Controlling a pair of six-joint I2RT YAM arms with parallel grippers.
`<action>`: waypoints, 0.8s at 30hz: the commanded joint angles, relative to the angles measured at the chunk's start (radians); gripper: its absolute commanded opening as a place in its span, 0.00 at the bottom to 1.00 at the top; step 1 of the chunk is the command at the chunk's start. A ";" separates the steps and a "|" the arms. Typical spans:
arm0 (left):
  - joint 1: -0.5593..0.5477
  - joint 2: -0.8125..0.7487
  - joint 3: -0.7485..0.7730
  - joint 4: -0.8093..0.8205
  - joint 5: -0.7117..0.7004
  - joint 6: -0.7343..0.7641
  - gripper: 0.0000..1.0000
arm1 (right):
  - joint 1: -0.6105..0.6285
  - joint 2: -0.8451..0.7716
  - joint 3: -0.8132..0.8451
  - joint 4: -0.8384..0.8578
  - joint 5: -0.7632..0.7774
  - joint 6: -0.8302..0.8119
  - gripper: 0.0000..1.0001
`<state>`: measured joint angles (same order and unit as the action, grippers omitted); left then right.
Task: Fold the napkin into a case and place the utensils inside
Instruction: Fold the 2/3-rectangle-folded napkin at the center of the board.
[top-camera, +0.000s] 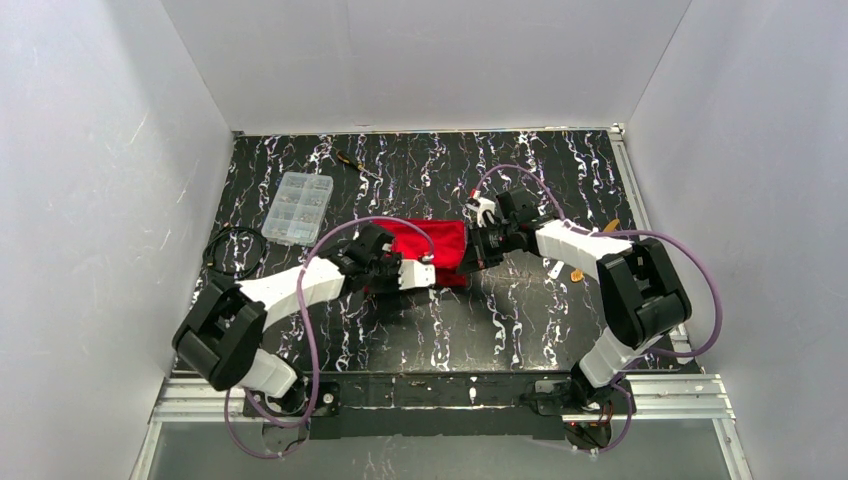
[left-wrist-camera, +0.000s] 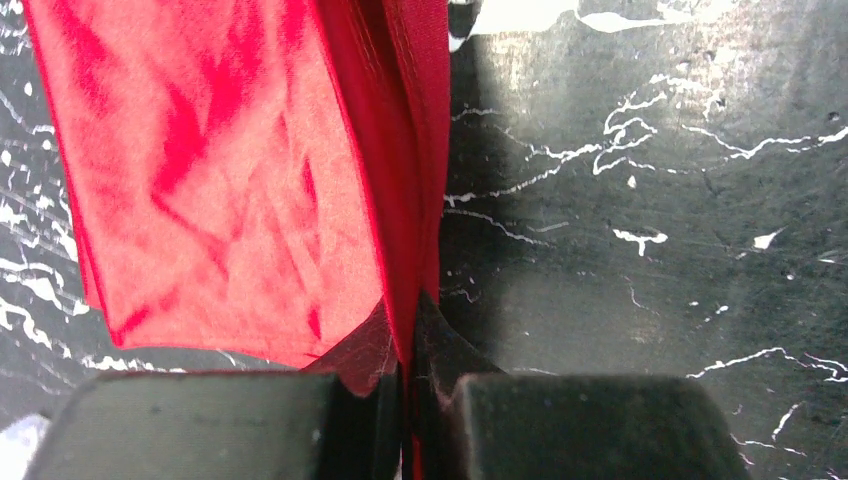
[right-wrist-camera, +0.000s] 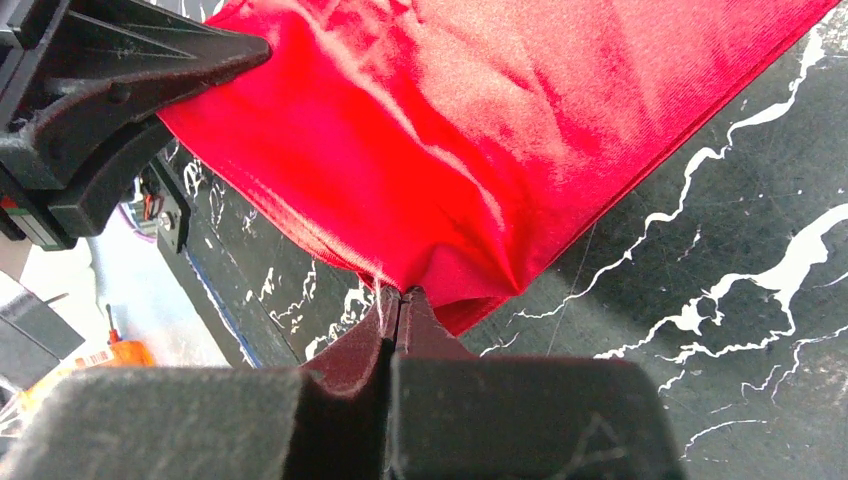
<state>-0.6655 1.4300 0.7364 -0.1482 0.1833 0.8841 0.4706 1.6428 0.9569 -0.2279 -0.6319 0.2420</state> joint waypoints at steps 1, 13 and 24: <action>0.012 0.084 0.119 -0.143 0.096 0.076 0.00 | -0.012 0.039 0.019 0.030 -0.006 0.021 0.01; 0.089 0.246 0.343 -0.400 0.195 0.194 0.00 | -0.037 0.087 0.067 0.015 -0.008 0.030 0.01; 0.122 0.312 0.420 -0.477 0.240 0.222 0.01 | -0.051 0.169 0.133 -0.004 -0.031 0.033 0.01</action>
<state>-0.5564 1.7367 1.1187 -0.5671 0.3828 1.0824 0.4263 1.7931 1.0412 -0.2218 -0.6426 0.2676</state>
